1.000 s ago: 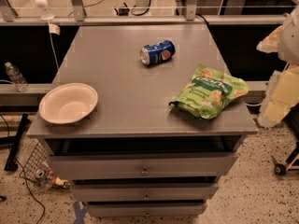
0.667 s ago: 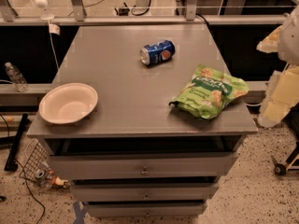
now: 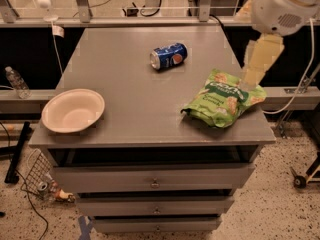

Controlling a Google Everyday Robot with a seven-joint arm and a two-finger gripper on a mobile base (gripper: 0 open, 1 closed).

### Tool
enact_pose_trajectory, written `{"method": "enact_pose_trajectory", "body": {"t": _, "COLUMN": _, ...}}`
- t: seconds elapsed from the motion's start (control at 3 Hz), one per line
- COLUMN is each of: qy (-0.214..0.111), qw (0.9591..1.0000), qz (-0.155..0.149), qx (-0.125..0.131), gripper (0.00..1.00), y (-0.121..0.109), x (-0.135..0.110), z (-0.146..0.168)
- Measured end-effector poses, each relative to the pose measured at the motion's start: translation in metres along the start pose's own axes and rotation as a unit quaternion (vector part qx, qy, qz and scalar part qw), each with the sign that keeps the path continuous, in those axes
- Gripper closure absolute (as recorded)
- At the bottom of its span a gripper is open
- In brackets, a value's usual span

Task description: Move pepsi can near paper bowl

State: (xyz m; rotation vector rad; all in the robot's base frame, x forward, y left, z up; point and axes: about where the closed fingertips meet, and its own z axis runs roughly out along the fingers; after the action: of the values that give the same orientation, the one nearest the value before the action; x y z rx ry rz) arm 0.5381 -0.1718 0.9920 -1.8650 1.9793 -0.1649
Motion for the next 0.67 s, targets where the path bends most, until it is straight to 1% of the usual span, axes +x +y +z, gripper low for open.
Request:
{"method": "enact_pose_trajectory", "body": {"t": 0.33, "qy": -0.026, "qw": 0.9986, "qz": -0.041, "qx": 0.020, "gripper": 0.00, "y": -0.052, "x": -0.039, "z": 0.029}}
{"method": "enact_pose_trajectory", "body": {"t": 0.67, "qy": -0.029, "qw": 0.9971, "qz": -0.067, "qx": 0.020, "gripper": 0.00, "y": -0.089, "x": -0.072, "z": 0.074}}
